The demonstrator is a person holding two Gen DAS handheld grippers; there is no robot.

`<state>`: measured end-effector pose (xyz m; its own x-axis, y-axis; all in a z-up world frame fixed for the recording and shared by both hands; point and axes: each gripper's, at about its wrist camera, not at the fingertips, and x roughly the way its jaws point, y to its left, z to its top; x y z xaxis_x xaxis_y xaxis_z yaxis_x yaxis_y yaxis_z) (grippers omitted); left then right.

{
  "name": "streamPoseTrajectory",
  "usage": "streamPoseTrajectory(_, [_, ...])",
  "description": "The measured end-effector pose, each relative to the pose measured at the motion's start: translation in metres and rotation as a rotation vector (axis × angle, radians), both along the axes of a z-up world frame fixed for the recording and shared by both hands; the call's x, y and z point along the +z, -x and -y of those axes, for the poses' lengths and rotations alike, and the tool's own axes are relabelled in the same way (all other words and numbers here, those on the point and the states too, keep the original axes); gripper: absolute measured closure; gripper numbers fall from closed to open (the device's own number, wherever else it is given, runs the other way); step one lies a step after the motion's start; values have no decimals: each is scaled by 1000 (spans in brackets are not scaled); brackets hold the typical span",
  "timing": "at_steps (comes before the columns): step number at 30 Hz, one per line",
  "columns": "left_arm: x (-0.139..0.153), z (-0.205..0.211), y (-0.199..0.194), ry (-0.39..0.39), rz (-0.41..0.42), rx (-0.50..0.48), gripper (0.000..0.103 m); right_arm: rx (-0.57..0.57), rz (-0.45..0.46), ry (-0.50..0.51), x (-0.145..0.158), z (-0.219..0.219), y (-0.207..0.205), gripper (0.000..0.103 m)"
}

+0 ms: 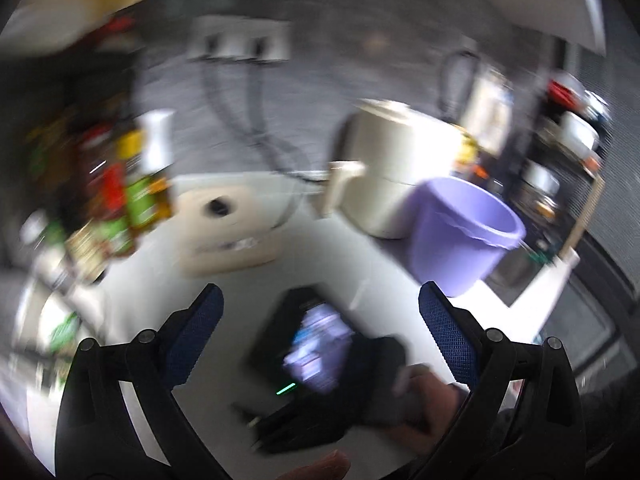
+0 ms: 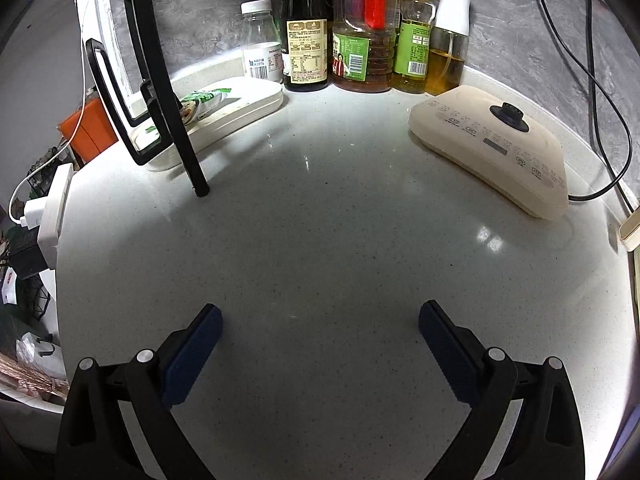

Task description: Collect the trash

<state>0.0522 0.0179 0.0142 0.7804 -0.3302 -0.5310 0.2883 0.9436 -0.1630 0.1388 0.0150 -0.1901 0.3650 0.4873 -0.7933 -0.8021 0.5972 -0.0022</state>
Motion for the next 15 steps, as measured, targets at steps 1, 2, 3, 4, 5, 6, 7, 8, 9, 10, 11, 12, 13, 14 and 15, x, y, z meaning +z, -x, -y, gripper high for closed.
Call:
streamPoseTrajectory(1, [2, 11, -5, 7, 8, -42, 6, -1, 0, 0, 0, 0, 0, 7])
streamPoseTrajectory(2, [4, 18, -10, 21, 11, -71, 6, -3, 0, -1, 0, 0, -1, 7])
streamPoseTrajectory(3, [5, 31, -17, 49, 11, -109, 6, -2, 0, 0, 0, 0, -1, 7])
streamPoseTrajectory(4, [6, 42, -25, 71, 9, -137, 6, -3, 0, -1, 0, 0, -1, 7])
streamPoseTrajectory(5, [6, 56, -33, 82, 7, -166, 6, -3, 0, -1, 0, 0, -1, 7])
streamPoseTrajectory(6, [7, 66, -38, 86, 10, -192, 6, -3, -1, -1, 0, 0, -1, 7])
streamPoseTrajectory(7, [8, 76, -42, 90, 18, -215, 6, -3, 0, -1, 0, 0, -1, 7])
streamPoseTrajectory(8, [9, 86, -42, 93, 24, -228, 6, -3, 0, -1, 0, 0, -1, 7])
streamPoseTrajectory(9, [10, 97, -45, 101, 28, -254, 6, -2, 0, -1, 0, 0, -1, 7])
streamPoseTrajectory(10, [11, 103, -46, 107, 27, -271, 6, -2, 0, -1, 0, 0, -1, 7])
streamPoseTrajectory(11, [11, 112, -49, 111, 24, -293, 6, -2, 0, -1, 0, 0, -1, 7])
streamPoseTrajectory(12, [10, 117, -49, 111, 23, -306, 6, -1, 0, -1, 0, 0, -1, 7])
streamPoseTrajectory(13, [10, 119, -50, 109, 21, -315, 6, -1, 0, 0, 0, 0, -1, 7])
streamPoseTrajectory(14, [9, 121, -51, 105, 16, -323, 6, -1, 0, 0, 0, 0, -1, 7])
streamPoseTrajectory(15, [8, 124, -52, 100, 7, -331, 6, -1, 0, 0, 0, 1, -1, 7])
